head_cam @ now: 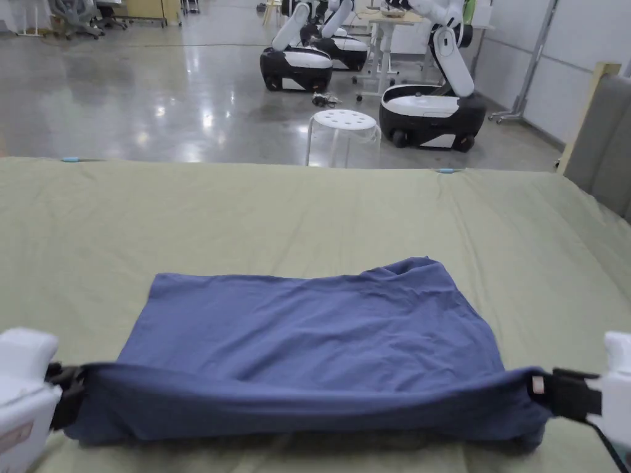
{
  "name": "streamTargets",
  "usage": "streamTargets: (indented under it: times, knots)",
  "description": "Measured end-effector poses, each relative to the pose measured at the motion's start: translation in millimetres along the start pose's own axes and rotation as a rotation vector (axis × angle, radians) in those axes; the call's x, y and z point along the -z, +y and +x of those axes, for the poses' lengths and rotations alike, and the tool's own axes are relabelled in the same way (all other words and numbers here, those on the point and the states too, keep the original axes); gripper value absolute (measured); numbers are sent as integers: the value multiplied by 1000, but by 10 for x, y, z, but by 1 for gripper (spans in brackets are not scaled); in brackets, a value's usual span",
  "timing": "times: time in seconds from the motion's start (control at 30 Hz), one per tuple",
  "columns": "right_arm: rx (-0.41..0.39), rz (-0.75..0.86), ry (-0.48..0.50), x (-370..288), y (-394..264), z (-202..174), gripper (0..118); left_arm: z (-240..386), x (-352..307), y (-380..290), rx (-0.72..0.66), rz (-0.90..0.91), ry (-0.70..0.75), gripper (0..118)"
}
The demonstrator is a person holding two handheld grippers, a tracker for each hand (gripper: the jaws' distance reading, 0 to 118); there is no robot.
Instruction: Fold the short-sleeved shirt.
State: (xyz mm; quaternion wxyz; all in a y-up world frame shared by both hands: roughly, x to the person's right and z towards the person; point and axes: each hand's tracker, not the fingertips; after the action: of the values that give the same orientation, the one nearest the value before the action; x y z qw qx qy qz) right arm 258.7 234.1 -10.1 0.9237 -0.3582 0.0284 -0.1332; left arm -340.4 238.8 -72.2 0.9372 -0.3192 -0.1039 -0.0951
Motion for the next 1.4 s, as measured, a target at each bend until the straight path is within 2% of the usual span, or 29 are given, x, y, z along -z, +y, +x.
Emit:
streamTargets:
  times: [0.07,0.23,0.33,0.37,0.4,0.43,0.47,0.53,0.63,0.67,0.73,0.77,0.83,0.87,0.9,0.93,0.97,1.03,1.07,1.13,1.2,1.33,1.37,1.4]
  knots:
    - [4,-57,-38,295,257,-18,4,-64,363,227,-50,-60,-2,5]
    - [103,-202,-87,1074,467,99,4,-156,1243,319,-179,-238,11,5]
    - [56,-204,-97,1235,363,134,7,-71,1416,225,-140,-274,38,9]
    - [32,-174,-83,1201,342,136,28,-73,1398,209,-138,-265,29,28]
    - [23,-125,-79,1139,322,137,84,-68,1351,161,-118,-247,36,66]
    - [37,-104,-87,1059,297,146,112,-75,1254,136,-104,-196,8,73]
    - [47,-69,-55,928,261,166,117,-70,1103,114,-98,-125,16,73]
    - [40,33,-20,569,135,147,112,-35,698,-12,-75,-21,42,73]
    - [-123,160,-15,-3,-213,-21,113,191,-10,-377,-8,160,78,73]
    - [-155,213,-53,-181,-367,-104,113,262,-295,-508,-6,219,52,73]
    - [-153,316,-120,-426,-682,-264,112,430,-608,-759,-1,264,116,73]
    - [-125,392,-109,-526,-850,-317,110,452,-680,-885,-25,296,151,73]
    - [-82,538,-76,-613,-1144,-440,85,537,-787,-1100,-106,348,195,71]
    - [-91,602,-102,-620,-1272,-501,62,593,-825,-1200,-163,368,214,66]
    - [-125,645,-140,-597,-1385,-558,33,576,-825,-1276,-205,376,186,39]
    - [-149,651,-173,-533,-1454,-601,17,580,-830,-1341,-238,378,158,5]
    - [-138,613,-165,-463,-1482,-623,13,602,-836,-1393,-253,387,162,4]
    - [-82,550,-153,-399,-1533,-628,12,682,-790,-1386,-190,388,257,4]
    - [-68,567,-95,-383,-1551,-607,11,648,-775,-1286,-176,378,220,4]
    - [-99,586,-134,-359,-1602,-657,8,636,-693,-1169,-170,339,217,4]
    - [-120,588,-133,-350,-1652,-677,8,503,-564,-1071,-157,259,210,4]
    - [-188,613,-128,-358,-1702,-764,8,215,-39,-817,-178,-18,126,5]
    - [-205,602,-127,-325,-1705,-782,8,170,138,-765,-165,-59,104,14]
    - [-218,592,-122,-309,-1702,-793,9,140,291,-724,-153,-96,81,51]
